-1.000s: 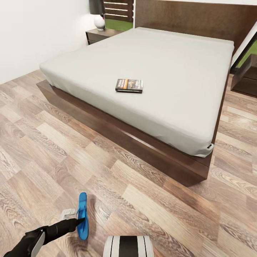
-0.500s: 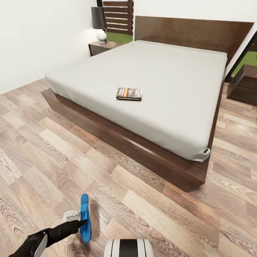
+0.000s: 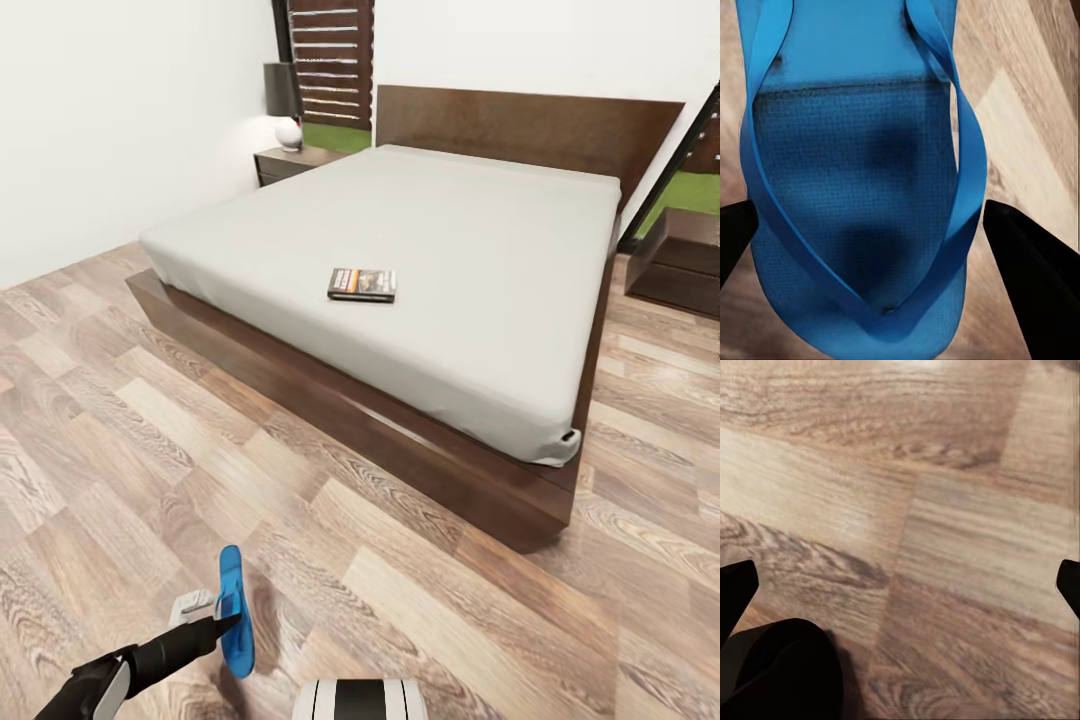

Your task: In the bedroom, move the book from the bed onto either nightstand, and place the two sandals side by side next to the bed.

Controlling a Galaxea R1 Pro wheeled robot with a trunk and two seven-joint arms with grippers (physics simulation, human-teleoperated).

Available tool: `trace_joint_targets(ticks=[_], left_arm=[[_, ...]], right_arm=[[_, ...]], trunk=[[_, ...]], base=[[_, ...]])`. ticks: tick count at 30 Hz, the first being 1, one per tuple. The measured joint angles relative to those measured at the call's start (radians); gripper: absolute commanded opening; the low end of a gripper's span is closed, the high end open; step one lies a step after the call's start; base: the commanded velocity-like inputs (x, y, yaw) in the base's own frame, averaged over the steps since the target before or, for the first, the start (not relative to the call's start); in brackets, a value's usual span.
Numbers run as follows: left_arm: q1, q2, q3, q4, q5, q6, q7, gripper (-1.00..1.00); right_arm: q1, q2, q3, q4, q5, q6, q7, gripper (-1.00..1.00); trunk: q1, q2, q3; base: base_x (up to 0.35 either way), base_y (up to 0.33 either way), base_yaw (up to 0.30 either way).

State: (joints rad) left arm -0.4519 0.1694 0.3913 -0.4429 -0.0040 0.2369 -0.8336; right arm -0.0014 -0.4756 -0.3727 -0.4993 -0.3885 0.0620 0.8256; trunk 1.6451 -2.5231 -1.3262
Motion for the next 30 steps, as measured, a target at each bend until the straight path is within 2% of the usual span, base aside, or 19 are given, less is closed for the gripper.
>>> trace_joint_targets(ticks=[5, 30], left_arm=[[0.000, 0.000, 0.000, 0.014, 0.000, 0.000, 0.000, -1.00], [0.000, 0.000, 0.004, 0.015, 0.001, 0.000, 0.002, -1.00]], right_arm=[[0.000, 0.006, -0.001, 0.012, -0.002, -0.035, 0.000, 1.00], [0.000, 0.014, -0.002, 0.013, -0.002, -0.039, 0.000, 1.00]], trunk=[[-0.002, 0.001, 0.019], [-0.014, 0.007, 0.116]], base=[[0.000, 0.000, 0.000], [0.000, 0.000, 0.000]])
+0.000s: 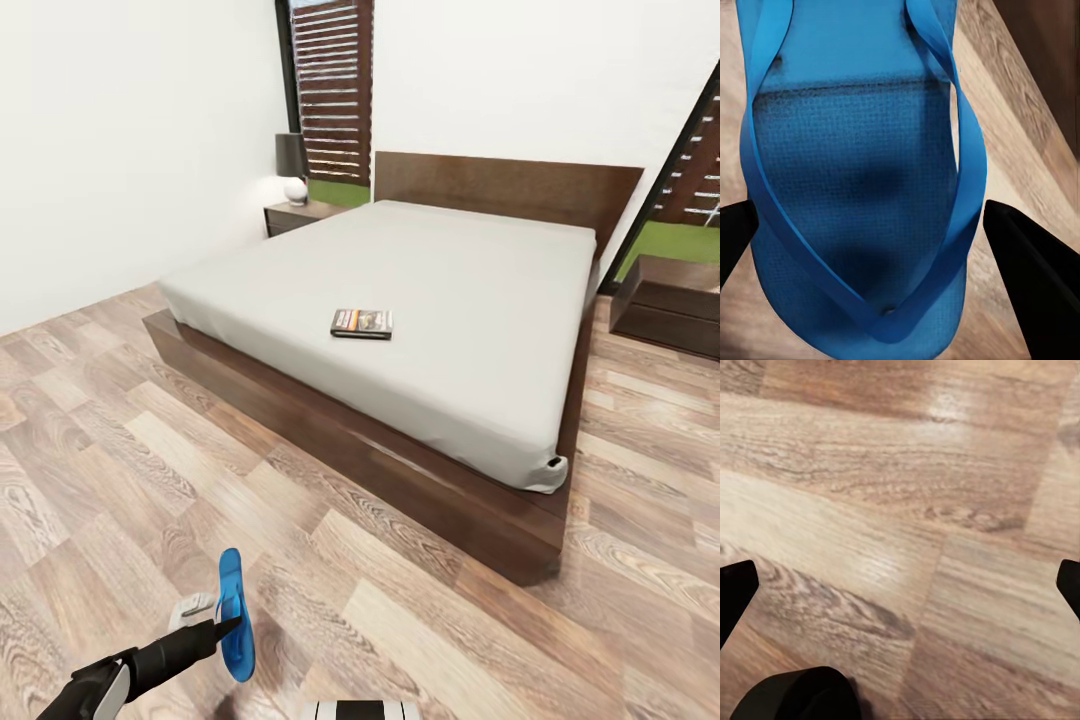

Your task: In the bedroom, move the book from the bed onto either nightstand, and place the two sandals side by side next to the bed.

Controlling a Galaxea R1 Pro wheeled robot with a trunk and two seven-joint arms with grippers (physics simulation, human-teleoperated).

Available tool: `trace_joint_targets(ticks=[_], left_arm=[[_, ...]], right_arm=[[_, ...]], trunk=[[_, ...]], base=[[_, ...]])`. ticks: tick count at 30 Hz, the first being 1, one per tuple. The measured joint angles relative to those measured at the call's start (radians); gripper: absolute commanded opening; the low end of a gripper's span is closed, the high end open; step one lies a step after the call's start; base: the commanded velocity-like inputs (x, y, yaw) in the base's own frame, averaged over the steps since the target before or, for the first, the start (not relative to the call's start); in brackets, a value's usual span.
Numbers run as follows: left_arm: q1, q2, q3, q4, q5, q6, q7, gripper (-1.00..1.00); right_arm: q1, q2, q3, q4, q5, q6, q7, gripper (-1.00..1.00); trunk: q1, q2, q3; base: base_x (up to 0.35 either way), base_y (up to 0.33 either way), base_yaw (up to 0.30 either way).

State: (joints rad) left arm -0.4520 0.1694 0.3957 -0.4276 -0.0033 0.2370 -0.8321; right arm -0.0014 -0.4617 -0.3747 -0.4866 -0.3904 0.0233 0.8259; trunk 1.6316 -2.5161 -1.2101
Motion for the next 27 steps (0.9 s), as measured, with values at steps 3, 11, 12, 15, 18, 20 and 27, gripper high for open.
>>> trace_joint_targets(ticks=[3, 11, 12, 15, 18, 20, 27], left_arm=[[0.000, 0.000, 0.000, 0.000, 0.000, 0.000, 0.000, -1.00], [0.000, 0.000, -0.001, 0.000, 0.000, 0.000, 0.000, -1.00], [0.000, 0.000, -0.001, 0.000, 0.000, 0.000, 0.000, -1.00], [0.000, -0.001, -0.001, 0.000, 0.000, 0.000, 0.000, -1.00], [0.000, -0.001, -0.001, 0.000, 0.000, 0.000, 0.000, -1.00], [0.000, -0.001, -0.001, 0.000, 0.000, 0.000, 0.000, -1.00], [0.000, -0.002, -0.001, 0.001, -0.001, 0.000, 0.000, -1.00]], right_arm=[[0.000, 0.000, 0.001, 0.000, 0.000, 0.000, 0.000, 1.00], [0.000, 0.000, -0.002, -0.003, -0.007, 0.000, 0.000, 1.00], [0.000, 0.000, -0.002, -0.003, -0.007, 0.000, 0.000, 1.00], [0.000, 0.000, -0.001, -0.003, -0.008, -0.001, 0.001, 1.00], [0.000, 0.000, -0.001, -0.002, -0.005, -0.001, 0.001, 1.00], [0.000, 0.000, 0.000, -0.002, -0.005, -0.001, 0.001, 1.00], [0.000, 0.001, 0.000, -0.001, -0.003, -0.001, 0.001, 1.00]], trunk=[[-0.001, 0.001, 0.012], [-0.005, 0.003, 0.043], [-0.005, 0.003, 0.046], [-0.007, 0.004, 0.058], [-0.008, 0.004, 0.070], [-0.009, 0.005, 0.077], [-0.012, 0.006, 0.104]], base=[[0.000, 0.000, 0.000], [0.000, 0.000, 0.000], [0.000, 0.000, 0.000], [0.000, 0.000, 0.000], [0.000, 0.000, 0.000], [0.000, 0.000, 0.000], [0.000, 0.000, 0.000]])
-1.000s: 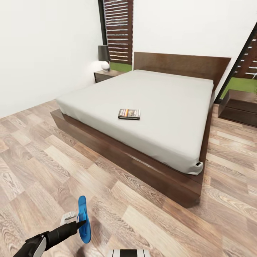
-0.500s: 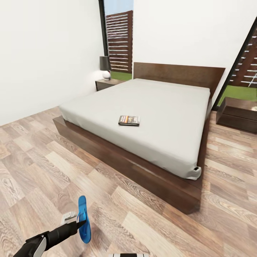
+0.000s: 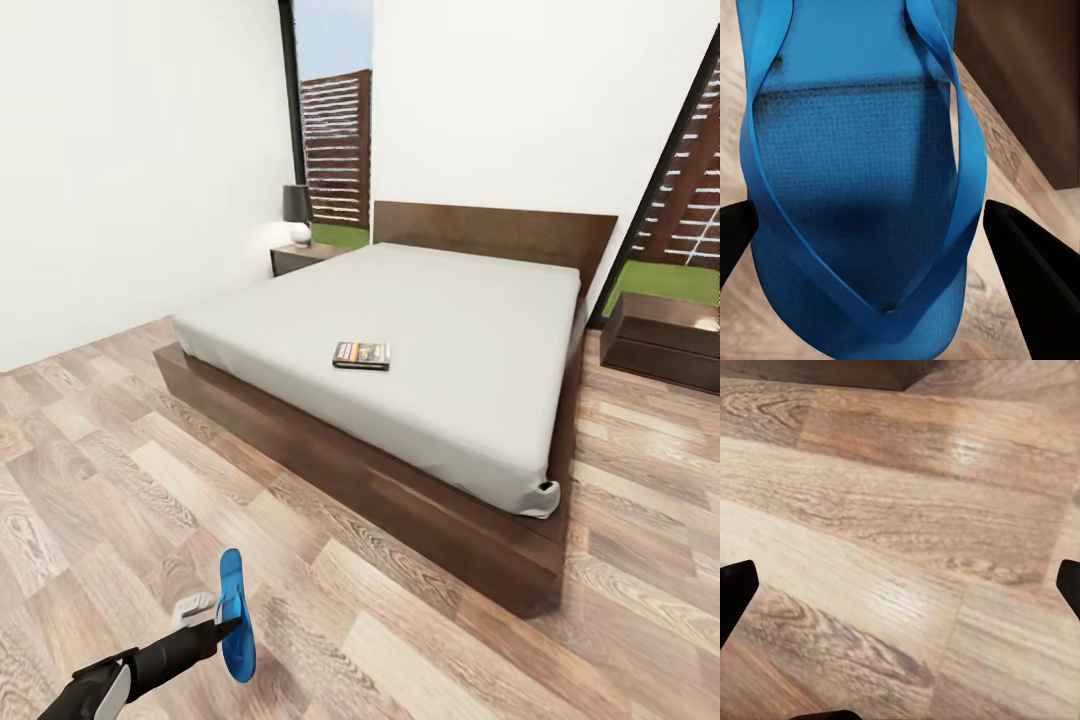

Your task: In the bedroom, move the book from the bed onto either nightstand, and place the two sandals side by side next to the bed.

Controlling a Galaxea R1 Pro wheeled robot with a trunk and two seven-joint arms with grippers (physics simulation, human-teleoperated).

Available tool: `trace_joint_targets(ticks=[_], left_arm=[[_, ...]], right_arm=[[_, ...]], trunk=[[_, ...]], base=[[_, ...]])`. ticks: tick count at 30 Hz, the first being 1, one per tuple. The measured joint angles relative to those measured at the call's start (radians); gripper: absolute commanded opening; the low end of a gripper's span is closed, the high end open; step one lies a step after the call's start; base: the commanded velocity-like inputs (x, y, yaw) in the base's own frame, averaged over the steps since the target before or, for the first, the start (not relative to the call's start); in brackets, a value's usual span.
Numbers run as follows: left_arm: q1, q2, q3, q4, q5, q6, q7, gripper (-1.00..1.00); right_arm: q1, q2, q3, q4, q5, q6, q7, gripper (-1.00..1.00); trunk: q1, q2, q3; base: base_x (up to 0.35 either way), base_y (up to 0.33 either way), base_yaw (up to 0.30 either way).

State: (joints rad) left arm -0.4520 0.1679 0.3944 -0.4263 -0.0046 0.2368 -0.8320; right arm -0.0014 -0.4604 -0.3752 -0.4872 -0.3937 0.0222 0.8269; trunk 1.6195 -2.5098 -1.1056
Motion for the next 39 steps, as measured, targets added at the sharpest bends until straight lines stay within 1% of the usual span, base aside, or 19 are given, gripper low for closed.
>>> trace_joint_targets(ticks=[3, 7, 11, 21, 39], left_arm=[[0.000, -0.001, 0.000, 0.000, 0.000, 0.000, 0.000, -1.00], [0.000, -0.010, 0.000, 0.000, 0.000, 0.000, 0.000, -1.00], [0.000, -0.013, 0.000, 0.000, -0.001, 0.000, 0.000, -1.00], [0.000, -0.014, 0.000, 0.000, -0.001, 0.000, 0.000, -1.00], [0.000, -0.014, 0.000, 0.000, -0.002, 0.000, 0.000, -1.00]], right_arm=[[0.000, 0.000, 0.000, 0.001, 0.000, 0.000, 0.000, 1.00], [0.000, 0.000, 0.001, 0.001, 0.001, 0.000, 0.000, 1.00], [0.000, 0.000, 0.001, 0.002, 0.002, 0.000, 0.001, 1.00], [0.000, 0.006, 0.002, 0.002, 0.002, 0.000, 0.000, 1.00], [0.000, 0.006, 0.001, 0.002, 0.003, 0.000, -0.001, 1.00]], trunk=[[-0.001, 0.001, 0.012], [-0.003, 0.002, 0.027], [-0.005, 0.003, 0.043], [-0.009, 0.005, 0.081], [-0.018, 0.009, 0.151]], base=[[0.000, 0.000, 0.000], [0.000, 0.000, 0.000], [0.000, 0.000, 0.000], [0.000, 0.000, 0.000], [0.000, 0.000, 0.000]])
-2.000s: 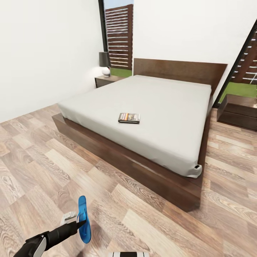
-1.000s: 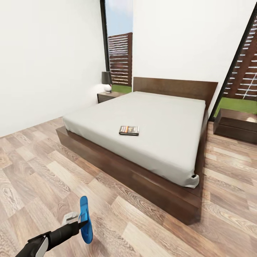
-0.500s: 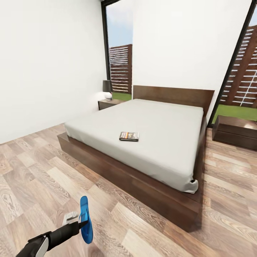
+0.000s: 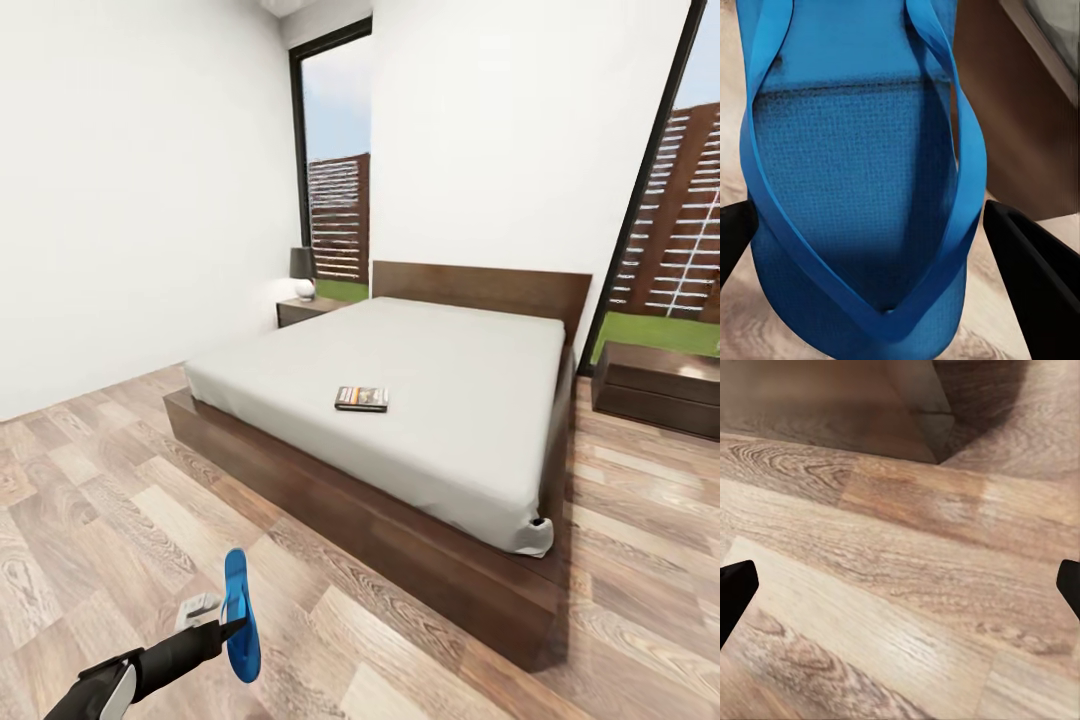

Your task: In the bedroom, move the book from the bed onto either nightstand, and place the two sandals side by side next to the bed.

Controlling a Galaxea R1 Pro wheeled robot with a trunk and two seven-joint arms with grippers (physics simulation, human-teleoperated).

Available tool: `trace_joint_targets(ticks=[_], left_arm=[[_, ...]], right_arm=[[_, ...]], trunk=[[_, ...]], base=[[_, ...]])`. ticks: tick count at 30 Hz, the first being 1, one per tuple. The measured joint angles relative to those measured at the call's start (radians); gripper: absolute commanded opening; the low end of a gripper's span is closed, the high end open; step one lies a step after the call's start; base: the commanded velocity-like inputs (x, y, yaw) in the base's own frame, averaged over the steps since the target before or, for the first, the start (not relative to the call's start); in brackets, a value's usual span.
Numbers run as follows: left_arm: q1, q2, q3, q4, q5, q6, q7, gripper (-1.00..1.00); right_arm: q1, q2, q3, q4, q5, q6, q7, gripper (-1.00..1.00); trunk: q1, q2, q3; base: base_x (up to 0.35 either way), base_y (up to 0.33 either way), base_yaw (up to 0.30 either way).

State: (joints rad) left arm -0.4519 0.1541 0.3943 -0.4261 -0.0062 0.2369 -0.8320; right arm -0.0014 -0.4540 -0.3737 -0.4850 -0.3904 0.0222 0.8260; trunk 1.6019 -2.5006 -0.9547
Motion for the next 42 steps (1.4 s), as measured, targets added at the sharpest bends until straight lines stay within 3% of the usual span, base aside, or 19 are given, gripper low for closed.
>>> trace_joint_targets(ticks=[4, 21, 24, 26, 28, 30, 33, 34, 35, 37, 42], left_arm=[[0.000, 0.000, 0.000, 0.000, 0.000, 0.000, 0.000, -1.00], [0.000, -0.003, -0.002, 0.002, -0.002, -0.001, 0.003, -1.00], [0.000, -0.017, -0.004, 0.038, -0.005, -0.039, 0.034, -1.00], [0.000, -0.025, -0.010, 0.135, -0.010, -0.127, 0.090, -1.00], [0.000, -0.027, -0.011, 0.188, -0.013, -0.170, 0.116, -1.00], [0.000, -0.029, -0.009, 0.241, -0.026, -0.223, 0.143, -1.00], [0.001, -0.030, -0.023, 0.357, -0.115, -0.342, 0.196, -1.00], [0.001, -0.030, -0.018, 0.367, -0.131, -0.356, 0.202, -1.00], [0.002, -0.030, -0.025, 0.387, -0.179, -0.383, 0.215, -1.00], [0.003, -0.030, -0.020, 0.397, -0.214, -0.398, 0.223, -1.00], [0.004, -0.030, -0.017, 0.405, -0.246, -0.411, 0.229, -1.00]], right_arm=[[0.000, 0.001, 0.000, 0.004, 0.000, 0.000, 0.000, 1.00], [0.000, 0.002, 0.001, 0.005, 0.000, 0.000, 0.000, 1.00], [0.000, 0.005, 0.002, 0.011, 0.001, 0.000, -0.001, 1.00], [0.000, 0.045, 0.002, 0.052, 0.003, -0.001, 0.000, 1.00], [0.000, 0.056, 0.002, 0.062, 0.003, -0.001, 0.000, 1.00], [0.000, 0.061, 0.002, 0.067, 0.003, -0.001, 0.000, 1.00], [0.000, 0.066, 0.002, 0.071, 0.003, -0.001, 0.000, 1.00], [0.000, 0.066, 0.002, 0.071, 0.003, -0.001, 0.000, 1.00], [0.000, 0.067, 0.002, 0.071, 0.003, -0.001, 0.000, 1.00], [0.000, 0.067, 0.001, 0.071, 0.003, -0.001, 0.000, 1.00], [0.000, 0.067, -0.001, 0.071, 0.003, -0.001, 0.000, 1.00]], trunk=[[-0.002, 0.001, 0.015], [-0.067, 0.120, 0.069], [-0.078, 0.141, 0.078], [-0.086, 0.155, 0.084], [-0.094, 0.169, 0.091], [-0.101, 0.183, 0.097], [-0.113, 0.204, 0.106], [-0.117, 0.211, 0.109], [-0.120, 0.218, 0.113], [-0.128, 0.232, 0.119], [-0.147, 0.267, 0.135]], base=[[0.000, 0.000, 0.000], [0.000, 0.000, 0.000], [0.000, 0.000, 0.000], [0.000, 0.000, 0.000], [0.000, 0.000, 0.000], [0.000, 0.000, 0.000], [0.000, 0.000, 0.000], [0.000, 0.000, 0.000], [0.000, 0.000, 0.000], [0.000, 0.000, 0.000], [0.000, 0.000, 0.000]])
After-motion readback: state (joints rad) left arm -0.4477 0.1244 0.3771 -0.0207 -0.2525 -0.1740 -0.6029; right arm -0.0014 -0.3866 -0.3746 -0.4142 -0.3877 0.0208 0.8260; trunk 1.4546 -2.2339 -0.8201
